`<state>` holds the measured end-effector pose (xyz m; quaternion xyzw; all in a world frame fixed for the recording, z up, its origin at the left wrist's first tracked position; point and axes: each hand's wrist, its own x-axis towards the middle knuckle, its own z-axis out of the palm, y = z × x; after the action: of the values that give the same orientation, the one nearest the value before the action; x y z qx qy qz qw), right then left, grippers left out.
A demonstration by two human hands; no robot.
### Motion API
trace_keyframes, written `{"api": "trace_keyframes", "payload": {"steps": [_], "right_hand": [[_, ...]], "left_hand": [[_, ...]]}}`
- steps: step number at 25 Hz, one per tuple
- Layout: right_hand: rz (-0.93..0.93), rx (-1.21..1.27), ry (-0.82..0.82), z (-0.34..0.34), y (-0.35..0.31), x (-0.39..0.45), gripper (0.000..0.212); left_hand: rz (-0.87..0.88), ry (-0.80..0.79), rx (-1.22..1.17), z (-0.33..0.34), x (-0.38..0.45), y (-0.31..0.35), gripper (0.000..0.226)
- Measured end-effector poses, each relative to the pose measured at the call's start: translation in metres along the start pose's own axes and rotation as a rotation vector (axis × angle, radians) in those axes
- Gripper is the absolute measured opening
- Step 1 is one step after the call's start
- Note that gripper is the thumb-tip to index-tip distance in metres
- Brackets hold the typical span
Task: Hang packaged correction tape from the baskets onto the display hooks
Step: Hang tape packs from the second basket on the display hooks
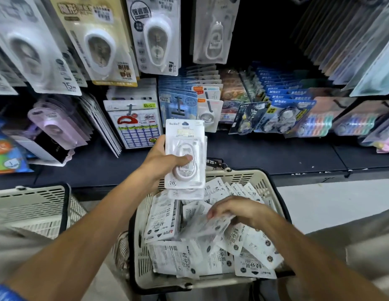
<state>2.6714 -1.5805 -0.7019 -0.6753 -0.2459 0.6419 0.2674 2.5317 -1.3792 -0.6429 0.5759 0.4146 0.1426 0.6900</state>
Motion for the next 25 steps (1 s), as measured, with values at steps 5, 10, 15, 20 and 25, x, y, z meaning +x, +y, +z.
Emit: {"api": "trace_keyframes", "payload": {"steps": [5, 10, 15, 20, 25], "right_hand": [[-0.154, 0.387, -0.136, -0.047, -0.021, -0.020, 0.033], [-0.348, 0.917, -0.321, -0.042, -0.035, -0.022, 0.059], [-0.368, 0.888, -0.191, -0.034, -0.045, -0.026, 0.075], [-0.448, 0.736, 0.181, -0.013, -0.055, -0.022, 0.051], [-0.514, 0.241, 0.539, -0.001, -0.060, -0.030, 0.065]], "left_hand": [[0.076, -0.079, 0.249, -0.008, 0.001, 0.000, 0.072], [-0.037, -0.234, 0.180, 0.007, -0.001, -0.006, 0.041], [-0.229, -0.254, -0.220, 0.004, -0.003, -0.007, 0.046], [-0.189, -0.317, -0.147, 0.012, -0.010, -0.009, 0.067], [-0.114, -0.199, -0.270, 0.013, -0.012, 0.003, 0.059]]}}
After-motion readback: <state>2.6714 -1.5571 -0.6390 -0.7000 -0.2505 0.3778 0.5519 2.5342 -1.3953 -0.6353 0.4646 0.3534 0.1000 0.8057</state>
